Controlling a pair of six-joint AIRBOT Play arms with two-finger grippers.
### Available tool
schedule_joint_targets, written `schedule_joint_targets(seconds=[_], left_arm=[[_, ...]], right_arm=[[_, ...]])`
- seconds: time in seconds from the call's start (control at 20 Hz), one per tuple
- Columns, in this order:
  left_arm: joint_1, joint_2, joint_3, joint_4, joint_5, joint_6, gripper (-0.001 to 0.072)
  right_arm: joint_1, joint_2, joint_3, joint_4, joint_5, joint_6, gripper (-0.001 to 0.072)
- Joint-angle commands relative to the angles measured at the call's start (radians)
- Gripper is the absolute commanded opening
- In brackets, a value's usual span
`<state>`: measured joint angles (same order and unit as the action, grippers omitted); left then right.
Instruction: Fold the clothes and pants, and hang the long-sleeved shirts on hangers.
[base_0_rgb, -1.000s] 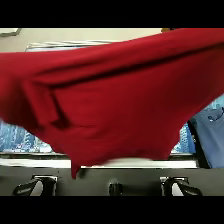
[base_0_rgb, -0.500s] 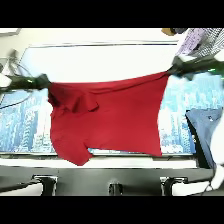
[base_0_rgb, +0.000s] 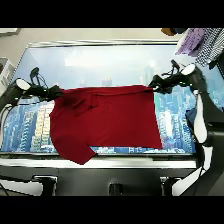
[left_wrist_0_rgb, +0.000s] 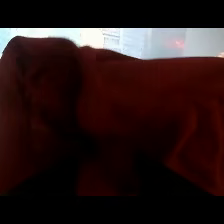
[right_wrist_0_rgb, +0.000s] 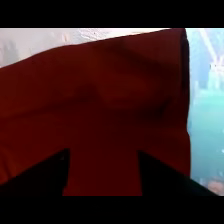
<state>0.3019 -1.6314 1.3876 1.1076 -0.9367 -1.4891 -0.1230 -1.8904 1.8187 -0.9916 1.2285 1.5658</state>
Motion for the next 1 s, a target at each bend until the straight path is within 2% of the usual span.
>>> schedule_joint_targets(seconds=[0.0,0.15,0.4,0.6,0.95], left_arm=[[0.08,0.092,0.006,0.0,-0.211,0.056,0.0399],[0.182,0.227,-0.078,0.0,-0.328,0.076,0.0397],[0.331,0.486,-0.426,-0.043,-0.274,0.076,0.0396],[0.332,0.523,-0.574,-0.042,-0.241,0.076,0.0396],[0.33,0.521,-0.596,-0.043,-0.245,0.076,0.0395]], right_arm=[[-0.1,0.099,0.001,-0.023,0.225,-0.139,0.0503],[-0.232,0.235,-0.111,-0.004,0.285,-0.183,0.0501],[-0.402,0.524,-0.683,0.028,0.237,-0.252,0.0484],[-0.416,0.62,-1.038,-0.021,0.164,-0.329,0.0484],[-0.415,0.62,-1.217,-0.024,0.044,-0.403,0.0486]])
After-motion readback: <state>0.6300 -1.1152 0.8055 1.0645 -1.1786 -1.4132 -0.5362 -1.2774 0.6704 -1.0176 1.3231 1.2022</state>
